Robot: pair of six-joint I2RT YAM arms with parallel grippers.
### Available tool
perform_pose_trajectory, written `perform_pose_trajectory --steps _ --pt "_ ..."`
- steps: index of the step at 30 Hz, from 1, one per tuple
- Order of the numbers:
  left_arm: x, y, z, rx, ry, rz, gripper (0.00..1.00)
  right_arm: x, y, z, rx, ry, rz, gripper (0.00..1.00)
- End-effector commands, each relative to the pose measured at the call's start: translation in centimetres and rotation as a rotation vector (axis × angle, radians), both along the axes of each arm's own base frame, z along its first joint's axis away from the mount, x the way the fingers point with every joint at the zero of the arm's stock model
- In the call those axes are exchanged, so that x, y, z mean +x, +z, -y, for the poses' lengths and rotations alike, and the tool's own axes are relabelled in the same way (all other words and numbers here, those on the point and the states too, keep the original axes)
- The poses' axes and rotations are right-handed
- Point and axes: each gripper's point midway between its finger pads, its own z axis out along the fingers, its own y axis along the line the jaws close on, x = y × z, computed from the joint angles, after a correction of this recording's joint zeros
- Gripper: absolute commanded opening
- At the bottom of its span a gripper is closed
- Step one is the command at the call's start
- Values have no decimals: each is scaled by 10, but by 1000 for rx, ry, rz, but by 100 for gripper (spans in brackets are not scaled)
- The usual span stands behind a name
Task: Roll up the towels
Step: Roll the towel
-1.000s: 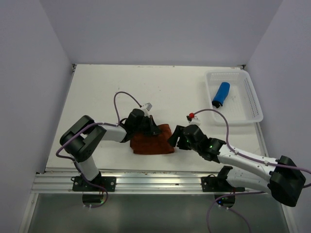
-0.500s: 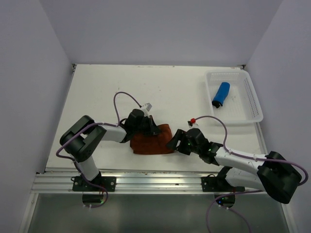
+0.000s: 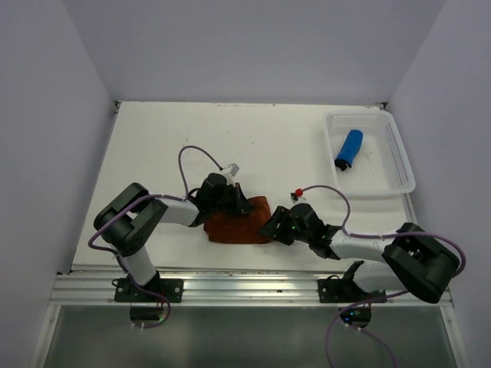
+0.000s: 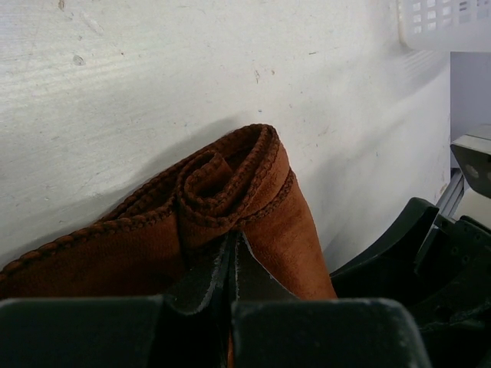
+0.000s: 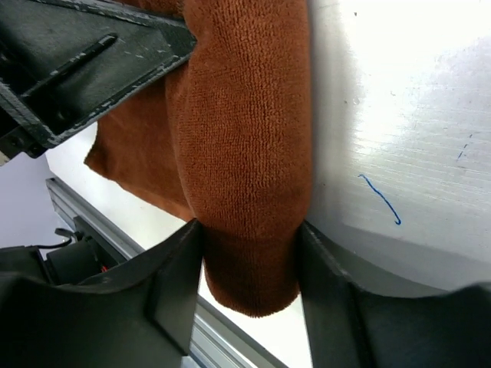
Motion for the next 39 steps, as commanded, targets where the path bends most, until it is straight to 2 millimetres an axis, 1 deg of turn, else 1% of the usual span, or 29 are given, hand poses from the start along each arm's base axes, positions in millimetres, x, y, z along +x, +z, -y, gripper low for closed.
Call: perform_pose_trajectory --steps 1,3,4,5,6,7,8,9,10,11,12,14,16,17,19,20,22,24,25,26,30,32,35,36,37,38,39 --pt "-4 -10 -10 58 6 -1 0 -12 -16 1 -29 32 -43 51" --pt "-3 -8 -9 57 9 2 0 -12 -15 -1 -32 38 -41 48" --pt "-3 -8 -10 58 10 3 0 -14 -18 1 -54 47 -47 43" --pt "-2 -7 -9 60 13 2 0 -14 -17 1 -65 55 -44 40" --pt "-2 -7 -9 58 13 2 0 -9 -14 0 -83 48 -29 35" --pt "-2 -6 -10 59 15 2 0 -13 -20 6 -138 64 -36 27" --pt "-1 -5 -10 60 20 3 0 -11 -17 8 -182 77 -15 19" --pt "-2 -5 -10 63 17 2 0 -10 -13 9 -198 69 -10 19" --pt "0 -3 -10 65 21 3 0 -8 -12 12 -240 85 17 10" --pt "1 -2 -10 65 21 6 0 -9 -5 11 -265 101 42 5" --pt "0 -1 -9 61 14 6 0 -4 -1 18 -347 105 72 0" --pt "-1 3 -8 50 11 7 0 -5 5 20 -420 139 105 0" --pt "-2 10 -6 35 7 11 0 0 12 26 -520 156 150 0" --pt "-1 12 -7 34 9 10 0 -3 14 24 -554 176 168 0" --pt "0 20 -6 23 12 17 0 0 15 31 -652 185 188 0" --pt "0 23 -5 23 10 17 0 -2 15 29 -679 204 199 0" --pt "4 30 -6 25 18 28 0 -2 14 34 -762 226 210 0" --pt "8 36 -8 32 30 44 0 -1 19 37 -833 242 238 0" --pt "10 38 -9 35 35 46 0 -1 18 39 -867 252 242 0" --pt "10 38 -10 37 37 45 0 1 20 40 -896 246 262 0" --pt "14 46 -12 16 45 40 0 3 28 42 -972 253 300 0" --pt "16 51 -12 6 49 45 0 4 31 38 -991 260 320 0" --pt "17 64 -11 -16 49 54 0 4 32 37 -1044 274 344 0" --pt "18 68 -11 -25 52 54 0 5 35 35 -1060 277 352 0" --pt "20 78 -10 -40 52 70 0 6 37 36 -1081 271 365 0" --pt "20 82 -11 -43 55 68 0 6 39 30 -1093 281 377 0" --pt "21 90 -10 -56 56 79 0 6 40 30 -1112 284 382 0"
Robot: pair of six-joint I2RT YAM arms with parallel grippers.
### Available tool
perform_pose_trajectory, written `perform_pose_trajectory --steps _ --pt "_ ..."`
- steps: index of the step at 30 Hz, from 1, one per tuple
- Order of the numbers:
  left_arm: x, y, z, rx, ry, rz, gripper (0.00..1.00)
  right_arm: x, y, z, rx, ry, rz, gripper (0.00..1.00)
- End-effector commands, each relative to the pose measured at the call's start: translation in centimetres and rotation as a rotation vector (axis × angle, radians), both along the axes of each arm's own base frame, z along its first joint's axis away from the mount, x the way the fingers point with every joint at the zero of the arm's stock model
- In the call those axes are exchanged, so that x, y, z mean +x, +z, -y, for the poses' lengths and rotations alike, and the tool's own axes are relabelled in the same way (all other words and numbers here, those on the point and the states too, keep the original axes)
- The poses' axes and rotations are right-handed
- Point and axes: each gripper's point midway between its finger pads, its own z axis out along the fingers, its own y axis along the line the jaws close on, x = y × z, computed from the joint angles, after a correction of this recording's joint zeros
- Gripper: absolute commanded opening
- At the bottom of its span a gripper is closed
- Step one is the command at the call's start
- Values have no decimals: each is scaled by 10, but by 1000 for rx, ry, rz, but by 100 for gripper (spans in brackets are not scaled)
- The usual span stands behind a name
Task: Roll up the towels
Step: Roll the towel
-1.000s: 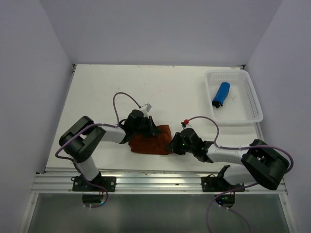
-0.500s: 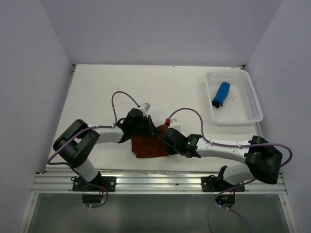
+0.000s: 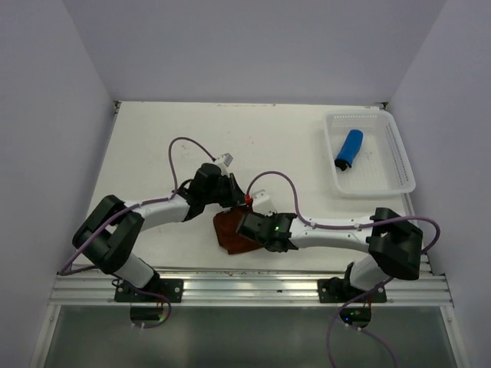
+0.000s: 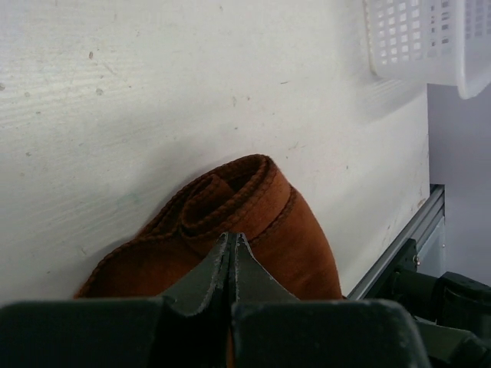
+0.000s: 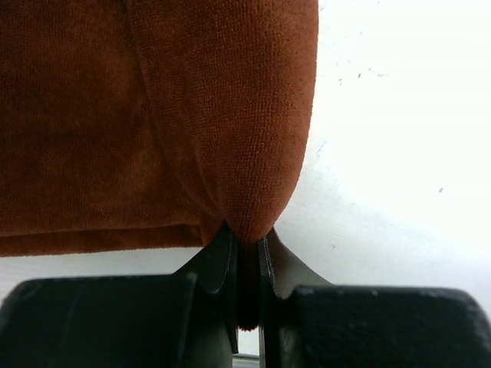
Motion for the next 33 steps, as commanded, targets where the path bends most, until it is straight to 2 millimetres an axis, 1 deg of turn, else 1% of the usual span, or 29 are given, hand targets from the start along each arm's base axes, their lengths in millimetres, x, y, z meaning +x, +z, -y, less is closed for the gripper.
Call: perform_pose_trajectory --steps 1,2,4,5,6,7,8,11,12,13,14,15,16,22,23,25,26,27,32,33 --pt "16 53 7 -82 7 90 0 12 21 0 -89 4 107 0" --pt "16 57 6 -85 9 92 0 11 24 -6 -95 15 117 0" --pt "17 65 5 -83 18 90 0 11 22 -5 -148 20 126 0" --pt "19 68 4 -92 18 87 0 11 27 -9 -157 30 149 0" --pt "17 72 5 -109 7 82 0 10 23 -7 -194 36 150 0" --pt "18 74 5 -112 9 83 0 7 24 -10 -207 51 159 0" --pt "18 76 6 -118 7 82 0 9 29 -14 -214 52 182 0" --pt "17 82 9 -137 -2 77 0 3 26 -18 -284 87 203 0" --pt "16 85 10 -145 -7 77 0 4 30 -20 -305 92 222 0" --pt "16 86 11 -151 -10 77 0 1 27 -23 -336 110 229 0" --pt "15 87 11 -156 -11 76 0 1 30 -28 -340 114 241 0" --pt "14 88 12 -159 -17 73 0 1 32 -27 -370 121 257 0" --pt "13 89 13 -165 -22 70 0 -1 31 -29 -383 134 260 0" --pt "7 85 15 -177 -47 46 0 -3 31 -41 -481 193 274 0" --pt "6 83 15 -176 -47 39 0 -2 29 -46 -503 199 273 0" --pt "4 79 14 -176 -49 35 0 -4 30 -46 -568 224 273 0" --pt "3 78 13 -178 -46 30 0 -4 31 -51 -570 229 275 0" --pt "0 74 13 -178 -53 24 0 -5 27 -51 -605 243 271 0" --pt "-7 63 12 -161 -58 6 0 -10 23 -62 -611 279 244 0" --pt "-9 56 10 -151 -53 -5 0 -10 24 -62 -620 283 240 0"
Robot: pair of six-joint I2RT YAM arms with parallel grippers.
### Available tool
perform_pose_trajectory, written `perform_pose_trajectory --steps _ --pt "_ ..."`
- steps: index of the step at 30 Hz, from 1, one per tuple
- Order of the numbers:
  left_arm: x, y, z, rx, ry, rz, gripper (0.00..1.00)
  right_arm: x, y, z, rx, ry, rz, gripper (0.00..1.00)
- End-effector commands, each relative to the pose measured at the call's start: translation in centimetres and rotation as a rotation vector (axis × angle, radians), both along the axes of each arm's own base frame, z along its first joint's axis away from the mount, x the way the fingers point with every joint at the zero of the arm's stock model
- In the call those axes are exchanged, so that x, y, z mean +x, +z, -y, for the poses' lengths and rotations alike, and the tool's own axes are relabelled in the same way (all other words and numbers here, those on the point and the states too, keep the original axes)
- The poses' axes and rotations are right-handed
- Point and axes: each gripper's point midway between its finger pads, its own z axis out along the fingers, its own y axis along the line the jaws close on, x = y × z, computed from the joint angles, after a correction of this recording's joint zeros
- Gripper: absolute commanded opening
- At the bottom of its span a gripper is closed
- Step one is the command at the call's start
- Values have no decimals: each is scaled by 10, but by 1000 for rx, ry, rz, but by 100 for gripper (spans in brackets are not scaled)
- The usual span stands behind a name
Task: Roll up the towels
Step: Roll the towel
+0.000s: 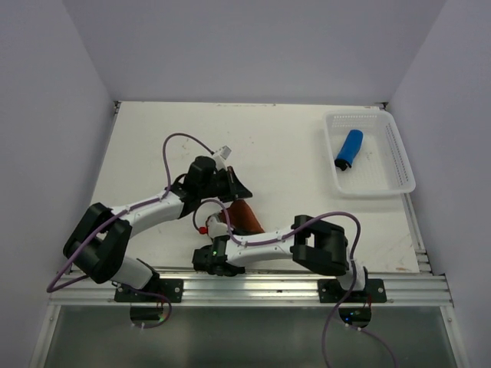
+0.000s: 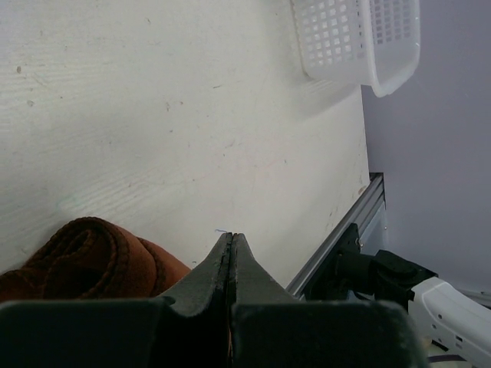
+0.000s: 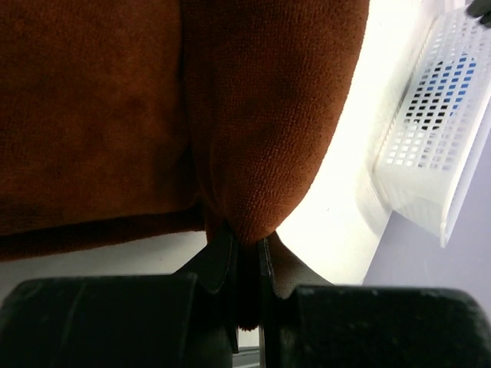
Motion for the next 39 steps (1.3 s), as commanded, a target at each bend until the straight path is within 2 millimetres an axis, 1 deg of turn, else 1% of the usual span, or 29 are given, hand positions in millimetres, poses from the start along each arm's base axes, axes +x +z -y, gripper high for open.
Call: perform_pose_trajectory --steps 1,3,6,11,14,15,21,25,27,28,29,30,32,34,35,37,38,39 --pt "-8 -3 -1 -15 -9 1 0 1 15 -8 -29 34 24 0" --pt "-12 -12 -4 -2 -5 -14 0 0 17 -12 -33 40 10 0" --pt "-16 -20 -8 6 0 -27 0 -2 13 -16 -58 45 -20 0" --pt "-16 -26 -13 36 11 -17 0 -7 5 -25 -94 56 -61 0" --pt "-18 -34 -16 59 16 -22 0 -10 -1 -25 -119 61 -80 0" --pt "-21 -40 -19 70 19 -34 0 -11 -3 -25 -125 60 -87 0" --pt "-28 -62 -27 98 34 -59 0 -15 -11 -25 -133 50 -121 2" --pt "-28 -69 -32 109 51 -41 0 -18 -15 -30 -133 52 -141 4" --pt "-26 -75 -35 133 62 -27 0 -19 -16 -33 -107 51 -152 12" --pt "-26 -77 -36 139 61 -28 0 -19 -12 -32 -92 54 -152 23" --pt "-26 -84 -37 154 57 -33 0 -19 -10 -31 -80 51 -153 27" --pt "-24 -84 -37 159 59 -28 0 -22 -11 -32 -60 51 -163 32" --pt "-23 -91 -36 171 55 -31 0 -23 -6 -29 -18 43 -165 43" --pt "-21 -92 -35 171 56 -27 0 -27 -6 -25 2 38 -181 49" --pt "-20 -94 -35 178 55 -27 0 -28 0 -24 40 33 -186 50" --pt "-18 -95 -35 183 57 -25 0 -33 2 -28 111 35 -208 52" --pt "-18 -97 -35 187 56 -24 0 -34 8 -25 146 31 -216 54" --pt "-17 -98 -36 192 59 -24 0 -36 8 -30 194 36 -224 55"
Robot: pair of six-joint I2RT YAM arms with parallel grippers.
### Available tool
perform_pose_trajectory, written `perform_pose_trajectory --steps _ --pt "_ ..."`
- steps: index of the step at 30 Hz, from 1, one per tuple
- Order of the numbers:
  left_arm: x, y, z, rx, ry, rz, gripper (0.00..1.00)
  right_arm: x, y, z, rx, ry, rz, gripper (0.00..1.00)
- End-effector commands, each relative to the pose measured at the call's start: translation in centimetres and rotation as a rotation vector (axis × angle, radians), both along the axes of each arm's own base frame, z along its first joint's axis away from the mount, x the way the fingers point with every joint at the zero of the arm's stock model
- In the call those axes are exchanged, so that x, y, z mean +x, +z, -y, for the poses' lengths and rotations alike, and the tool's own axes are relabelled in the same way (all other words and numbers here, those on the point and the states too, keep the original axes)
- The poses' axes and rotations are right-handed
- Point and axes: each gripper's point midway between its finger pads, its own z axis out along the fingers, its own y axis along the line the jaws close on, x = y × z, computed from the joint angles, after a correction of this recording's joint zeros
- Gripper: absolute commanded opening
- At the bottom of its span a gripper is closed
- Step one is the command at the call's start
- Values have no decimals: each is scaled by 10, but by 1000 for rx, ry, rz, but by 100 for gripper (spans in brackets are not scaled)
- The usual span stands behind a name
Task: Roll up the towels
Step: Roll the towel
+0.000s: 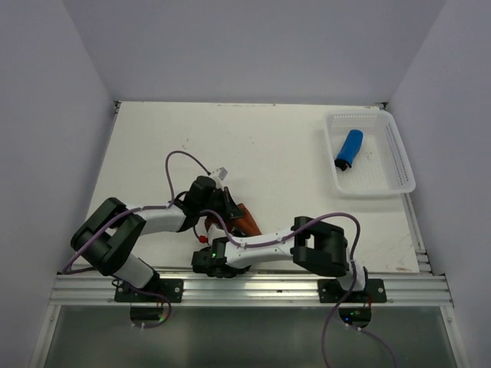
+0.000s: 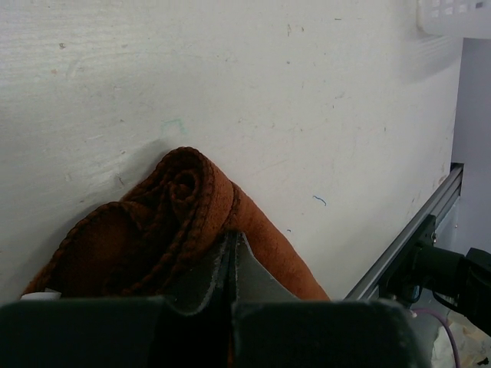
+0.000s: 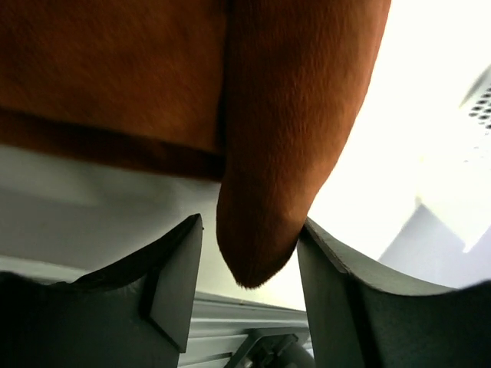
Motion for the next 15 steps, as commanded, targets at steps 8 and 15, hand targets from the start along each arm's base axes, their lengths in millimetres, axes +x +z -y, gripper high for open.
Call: perform_pose_trajectory --steps 8,15 --pt "13 -9 -8 68 24 56 0 -18 62 -25 587 -54 -83 63" --pt "12 -10 -12 81 31 54 0 -1 75 -21 971 -177 -226 65"
